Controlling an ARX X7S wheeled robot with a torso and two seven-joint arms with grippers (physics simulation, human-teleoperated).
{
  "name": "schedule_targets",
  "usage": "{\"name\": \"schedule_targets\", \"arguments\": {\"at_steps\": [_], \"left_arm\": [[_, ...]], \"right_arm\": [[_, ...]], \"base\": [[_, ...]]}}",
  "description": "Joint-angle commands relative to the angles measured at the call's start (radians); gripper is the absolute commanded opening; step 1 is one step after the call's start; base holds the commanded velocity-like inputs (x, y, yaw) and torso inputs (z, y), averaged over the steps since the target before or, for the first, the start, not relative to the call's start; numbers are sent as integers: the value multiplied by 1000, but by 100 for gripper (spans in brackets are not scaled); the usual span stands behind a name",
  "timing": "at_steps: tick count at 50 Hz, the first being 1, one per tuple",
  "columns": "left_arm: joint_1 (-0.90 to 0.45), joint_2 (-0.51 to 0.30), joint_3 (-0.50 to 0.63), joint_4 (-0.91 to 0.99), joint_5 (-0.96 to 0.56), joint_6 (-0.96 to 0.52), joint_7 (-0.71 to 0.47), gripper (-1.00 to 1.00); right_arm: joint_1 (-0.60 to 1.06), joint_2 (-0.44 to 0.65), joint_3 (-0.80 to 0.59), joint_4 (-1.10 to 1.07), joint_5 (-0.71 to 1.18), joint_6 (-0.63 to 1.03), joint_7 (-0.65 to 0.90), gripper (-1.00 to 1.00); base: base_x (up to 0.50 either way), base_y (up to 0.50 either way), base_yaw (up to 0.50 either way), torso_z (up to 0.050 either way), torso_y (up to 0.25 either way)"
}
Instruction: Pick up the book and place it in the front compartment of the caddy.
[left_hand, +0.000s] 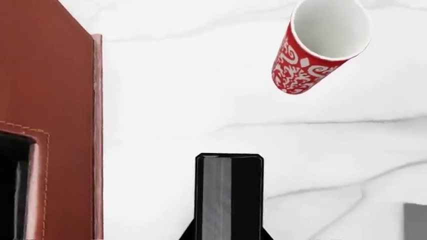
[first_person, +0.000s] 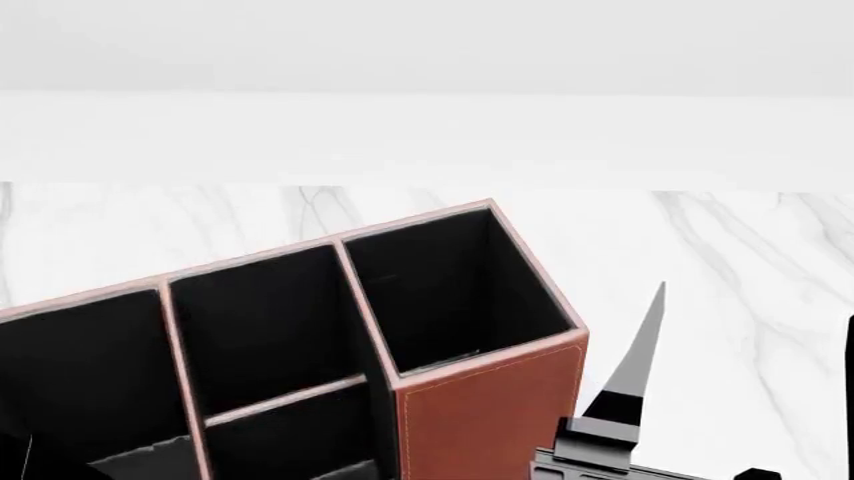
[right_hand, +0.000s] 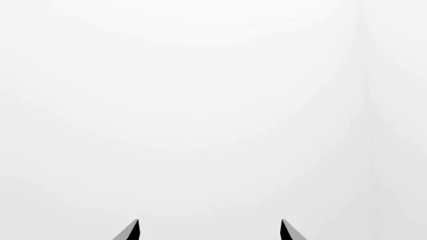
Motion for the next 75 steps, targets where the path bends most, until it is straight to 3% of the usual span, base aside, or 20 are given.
{"name": "schedule_targets", "arguments": {"at_steps": [1,9,16,41,64,75], "left_arm": [[-168,-39,-100,67,-132,-36,51,-100],[-348,-40,-175,3,-237,-78,97,-100],[-488,-35,-165,-64,-209,-132,171,-100],[-877,25,-14,-296,44,-131,524,-100],[-910,74,140,-447,231,-17,642,-100],[-895,89,170,-487,263,-15,625,-100]], "right_arm": [[0,5,1,-3,5,4,11,100],[-3,7,4,4,11,-8,12,100],[-3,9,6,9,16,-16,13,100],[-4,19,3,5,29,-20,26,100],[-7,28,4,12,39,-34,35,100],[-8,33,9,9,47,-33,42,100]], "base": [[0,0,0,0,0],[0,0,0,0,0],[0,0,0,0,2],[0,0,0,0,0],[0,0,0,0,1],[0,0,0,0,1]]}}
